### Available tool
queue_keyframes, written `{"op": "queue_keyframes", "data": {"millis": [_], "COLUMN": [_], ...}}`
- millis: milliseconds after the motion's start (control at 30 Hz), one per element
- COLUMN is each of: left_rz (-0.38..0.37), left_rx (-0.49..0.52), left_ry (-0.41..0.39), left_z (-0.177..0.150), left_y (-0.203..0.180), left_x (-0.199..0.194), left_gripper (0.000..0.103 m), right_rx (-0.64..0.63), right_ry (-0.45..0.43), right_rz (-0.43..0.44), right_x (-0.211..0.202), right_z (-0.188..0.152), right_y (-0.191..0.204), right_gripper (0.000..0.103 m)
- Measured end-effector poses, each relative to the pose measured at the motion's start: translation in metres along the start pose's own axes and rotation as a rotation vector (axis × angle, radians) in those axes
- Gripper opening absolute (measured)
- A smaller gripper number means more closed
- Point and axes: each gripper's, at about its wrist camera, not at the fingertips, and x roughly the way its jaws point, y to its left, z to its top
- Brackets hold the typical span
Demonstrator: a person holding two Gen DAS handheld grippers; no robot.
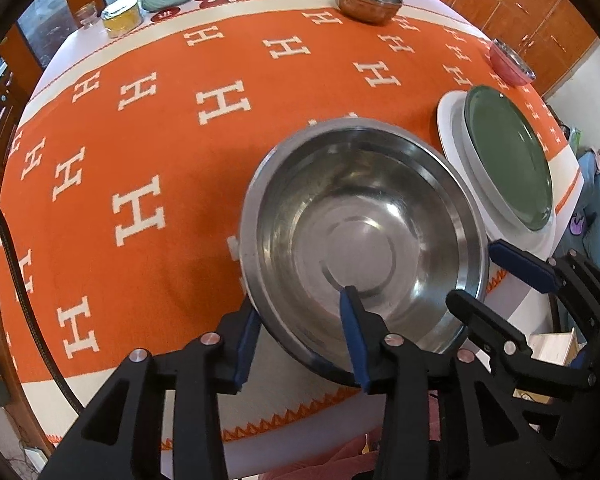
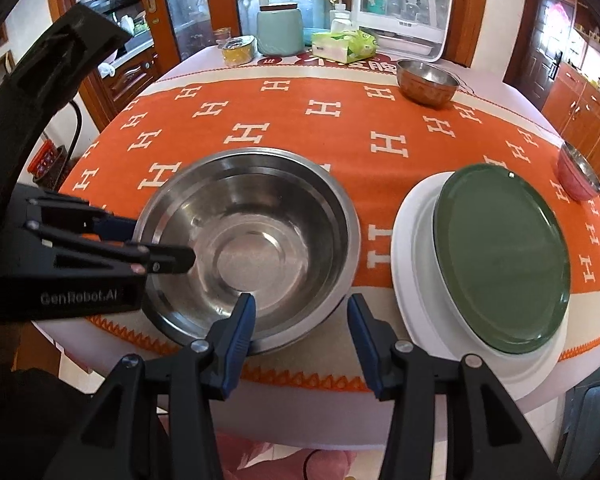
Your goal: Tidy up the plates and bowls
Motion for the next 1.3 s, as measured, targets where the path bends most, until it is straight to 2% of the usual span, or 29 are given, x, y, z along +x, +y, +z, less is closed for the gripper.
{"op": "queue_keyframes", "data": {"millis": [67,233,300,433,533,733,933,1067,1300], "left_rz": [0.003,0.008,0.004,-0.002,-0.014,-0.045,-0.063,-0.068,-0.061], "left_rx": [-0.002,0.029,0.043,0.076,0.127,0.22,0.273,0.275,0.257], "left_ry": [-0.023,-0.086,-0.109,-0.152,-0.193,-0.244,-0.278,-0.312,-0.304], "left_z": [0.002,0.007,0.009,0.014,0.02,0.033,0.05,0.064,0.097], "left_y": [0.0,-0.004,-0.005,-0.013,-0.022,-0.052,-0.089,-0.12,-0.174], "left_x": [-0.006,-0.022,-0.027,-0.038,-0.046,-0.056,-0.064,-0.069,-0.071], "left_gripper": [0.05,0.058,0.059,0.062,0.071,0.071,0.072,0.077,0.077], "right_rx": [-0.012,-0.026,-0.023,-0.015,-0.003,0.042,0.093,0.13,0.169], "right_ry": [0.007,0.01,0.0,-0.024,-0.038,-0.091,-0.166,-0.204,-0.234], "right_rz": [-0.006,-0.023,-0.041,-0.076,-0.103,-0.171,-0.235,-0.272,-0.288], "right_x": [-0.001,-0.007,-0.011,-0.02,-0.026,-0.042,-0.061,-0.075,-0.089], "right_z": [0.001,-0.001,-0.001,-0.003,-0.006,-0.008,-0.011,-0.013,-0.007], "right_y": [0.0,-0.006,-0.01,-0.017,-0.023,-0.046,-0.083,-0.116,-0.187], "right_gripper": [0.048,0.049,0.054,0.056,0.056,0.056,0.056,0.056,0.056]}}
